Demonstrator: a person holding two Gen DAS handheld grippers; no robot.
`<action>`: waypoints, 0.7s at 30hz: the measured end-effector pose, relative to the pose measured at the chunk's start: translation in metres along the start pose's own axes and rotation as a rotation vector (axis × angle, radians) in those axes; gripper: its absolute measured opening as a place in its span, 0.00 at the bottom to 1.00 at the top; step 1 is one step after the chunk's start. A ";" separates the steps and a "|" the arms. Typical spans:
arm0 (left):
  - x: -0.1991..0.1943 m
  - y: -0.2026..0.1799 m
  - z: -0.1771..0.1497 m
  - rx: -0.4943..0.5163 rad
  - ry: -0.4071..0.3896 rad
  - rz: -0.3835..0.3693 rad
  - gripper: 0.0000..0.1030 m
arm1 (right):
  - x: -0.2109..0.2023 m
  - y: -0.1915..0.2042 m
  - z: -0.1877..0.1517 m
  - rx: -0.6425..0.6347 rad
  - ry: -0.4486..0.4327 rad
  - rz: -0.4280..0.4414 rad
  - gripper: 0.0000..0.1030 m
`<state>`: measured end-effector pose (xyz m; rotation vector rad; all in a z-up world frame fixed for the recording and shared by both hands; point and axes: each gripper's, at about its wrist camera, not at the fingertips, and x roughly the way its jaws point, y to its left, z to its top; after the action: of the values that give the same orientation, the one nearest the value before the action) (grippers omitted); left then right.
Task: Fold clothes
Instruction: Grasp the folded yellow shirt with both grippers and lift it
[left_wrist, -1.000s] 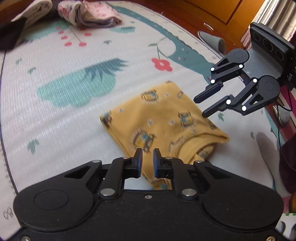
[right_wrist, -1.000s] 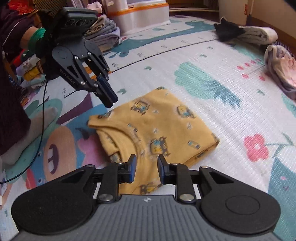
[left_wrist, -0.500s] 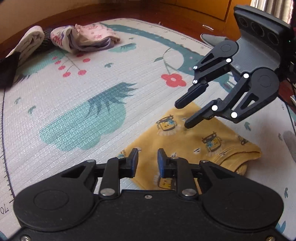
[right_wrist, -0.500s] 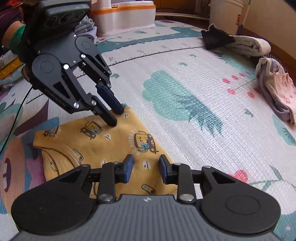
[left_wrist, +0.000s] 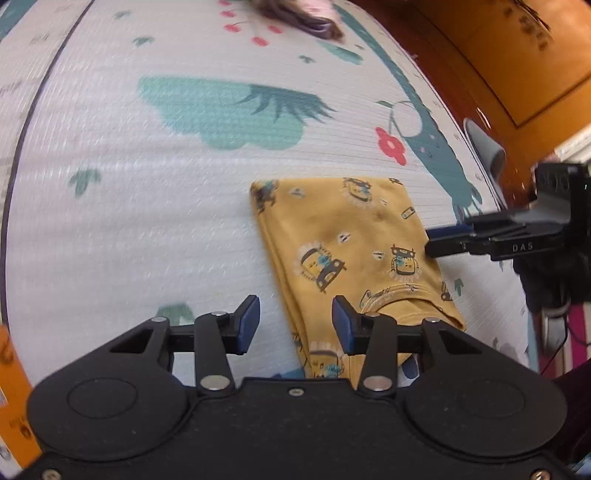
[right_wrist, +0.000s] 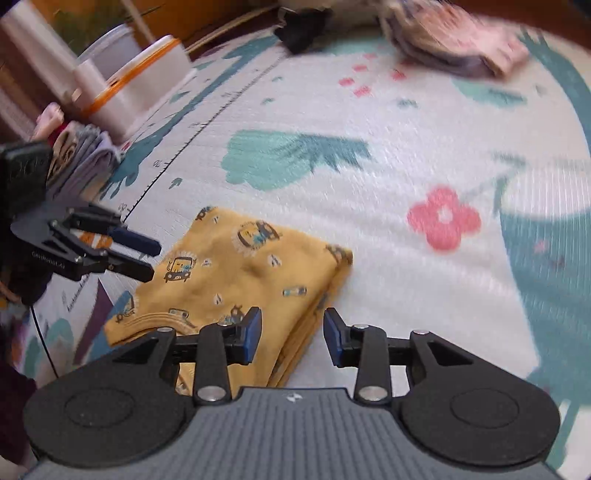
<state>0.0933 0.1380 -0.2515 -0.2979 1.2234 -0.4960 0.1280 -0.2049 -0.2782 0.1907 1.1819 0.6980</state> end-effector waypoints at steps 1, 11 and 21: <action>-0.001 0.006 -0.004 -0.059 0.007 -0.020 0.40 | -0.001 -0.007 -0.007 0.082 0.004 0.014 0.37; 0.009 0.021 -0.026 -0.319 0.029 -0.161 0.40 | 0.003 -0.012 -0.044 0.338 0.117 0.148 0.37; 0.016 0.012 -0.032 -0.356 0.029 -0.140 0.24 | 0.005 -0.014 -0.056 0.485 0.078 0.158 0.33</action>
<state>0.0694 0.1411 -0.2808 -0.6840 1.3237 -0.4016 0.0845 -0.2249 -0.3104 0.6734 1.4083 0.5482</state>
